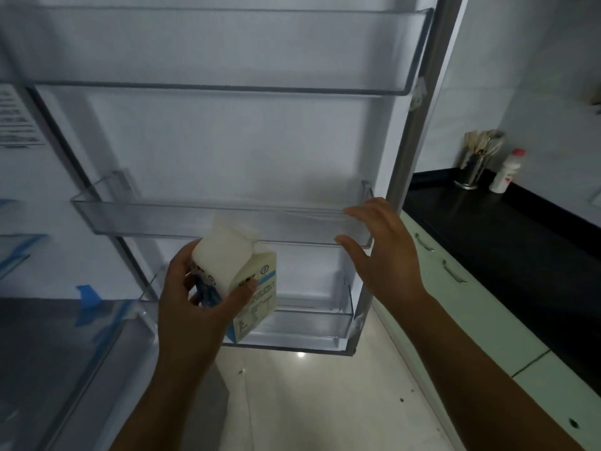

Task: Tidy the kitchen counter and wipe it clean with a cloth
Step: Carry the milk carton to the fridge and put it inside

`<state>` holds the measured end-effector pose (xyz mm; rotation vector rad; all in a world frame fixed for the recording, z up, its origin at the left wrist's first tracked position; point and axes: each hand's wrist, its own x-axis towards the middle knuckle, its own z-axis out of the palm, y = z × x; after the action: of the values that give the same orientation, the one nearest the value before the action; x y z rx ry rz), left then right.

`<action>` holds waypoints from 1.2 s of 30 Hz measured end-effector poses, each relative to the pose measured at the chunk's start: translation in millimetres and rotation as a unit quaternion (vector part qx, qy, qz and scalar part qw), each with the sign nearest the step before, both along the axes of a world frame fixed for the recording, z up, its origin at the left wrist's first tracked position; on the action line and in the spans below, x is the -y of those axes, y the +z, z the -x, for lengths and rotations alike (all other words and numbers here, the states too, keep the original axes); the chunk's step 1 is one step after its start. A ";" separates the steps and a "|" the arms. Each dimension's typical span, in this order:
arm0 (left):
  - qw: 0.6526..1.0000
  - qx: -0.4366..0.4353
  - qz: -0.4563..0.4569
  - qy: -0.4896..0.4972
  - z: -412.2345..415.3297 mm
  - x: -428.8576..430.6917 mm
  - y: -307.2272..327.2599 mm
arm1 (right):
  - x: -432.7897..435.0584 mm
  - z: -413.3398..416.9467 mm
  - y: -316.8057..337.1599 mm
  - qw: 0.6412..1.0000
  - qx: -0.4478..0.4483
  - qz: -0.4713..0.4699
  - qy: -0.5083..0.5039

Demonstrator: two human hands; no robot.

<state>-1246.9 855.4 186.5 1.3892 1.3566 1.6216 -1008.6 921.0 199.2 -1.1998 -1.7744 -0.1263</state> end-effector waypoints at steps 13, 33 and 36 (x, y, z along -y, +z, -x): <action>0.972 -0.026 0.035 0.230 2.3 45.2 -4.2 | -30.2 48.6 21.9 0.973 0.028 -0.024 0.227; 0.800 -0.093 0.036 0.591 194.9 131.2 46.3 | -25.8 422.9 15.5 0.795 0.168 0.081 0.577; 0.785 -0.088 0.015 0.613 235.1 124.6 56.0 | -34.1 466.1 19.3 0.788 0.154 0.089 0.589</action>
<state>-1481.9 730.8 242.5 0.5206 2.6910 2.1683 -1474.7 955.1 218.5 0.0160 -2.5591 0.6244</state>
